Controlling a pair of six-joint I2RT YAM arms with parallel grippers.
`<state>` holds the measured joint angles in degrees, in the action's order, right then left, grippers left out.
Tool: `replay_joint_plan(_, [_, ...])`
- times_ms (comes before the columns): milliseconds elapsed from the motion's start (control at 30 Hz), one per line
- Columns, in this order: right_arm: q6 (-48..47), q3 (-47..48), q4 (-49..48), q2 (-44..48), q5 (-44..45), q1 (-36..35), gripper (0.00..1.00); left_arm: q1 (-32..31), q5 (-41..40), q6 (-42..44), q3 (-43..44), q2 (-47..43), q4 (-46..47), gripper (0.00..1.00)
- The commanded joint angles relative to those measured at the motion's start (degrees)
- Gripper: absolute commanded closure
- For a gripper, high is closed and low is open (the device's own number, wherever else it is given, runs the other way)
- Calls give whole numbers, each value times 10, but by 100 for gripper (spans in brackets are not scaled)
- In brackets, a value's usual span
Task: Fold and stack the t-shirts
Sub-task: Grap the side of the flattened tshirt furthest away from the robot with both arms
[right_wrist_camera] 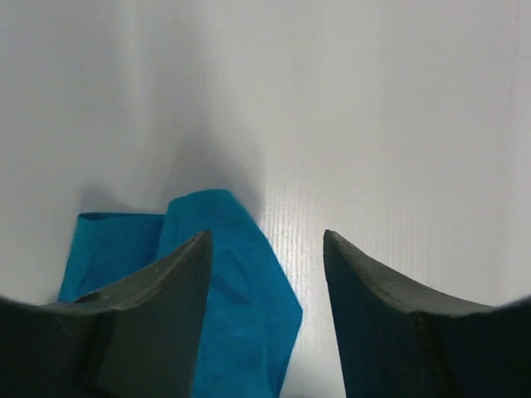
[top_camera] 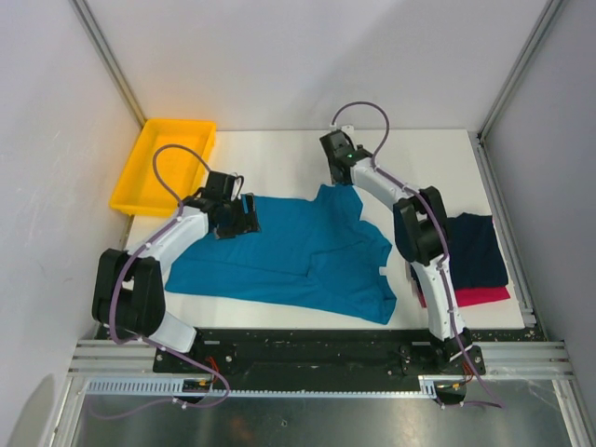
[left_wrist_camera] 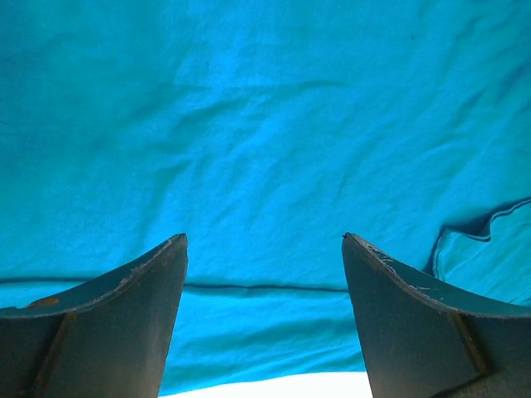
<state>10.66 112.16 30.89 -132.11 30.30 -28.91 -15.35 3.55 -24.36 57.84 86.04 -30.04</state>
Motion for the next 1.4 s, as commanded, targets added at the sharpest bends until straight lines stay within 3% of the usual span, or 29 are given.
replay_joint_plan(0, [15, 36, 40, 44, -23, 33, 37, 3, 14, 10, -5, 2, 14, 20])
replay_joint_plan(100, [78, -4, 65, 104, -96, 54, 41, 3, 18, 9, -6, 2, 13, 20])
replay_joint_plan(333, [206, -242, 25, 265, -198, 66, 70, 3, 29, 0, -4, -1, 13, 20])
replay_joint_plan(467, [232, -306, 11, 272, -214, 71, 87, 3, 32, -2, 0, 3, 13, 20])
replay_joint_plan(633, [256, -347, 2, 257, -229, 72, 99, 4, 29, -2, 1, 8, 13, 20])
replay_joint_plan(1000, [277, -379, -24, 207, -201, 74, 99, 8, 30, 0, 1, 11, 14, 20])
replay_joint_plan(1367, [278, -378, -9, 202, -99, 108, 81, 12, 28, 0, -5, 8, 14, 20])
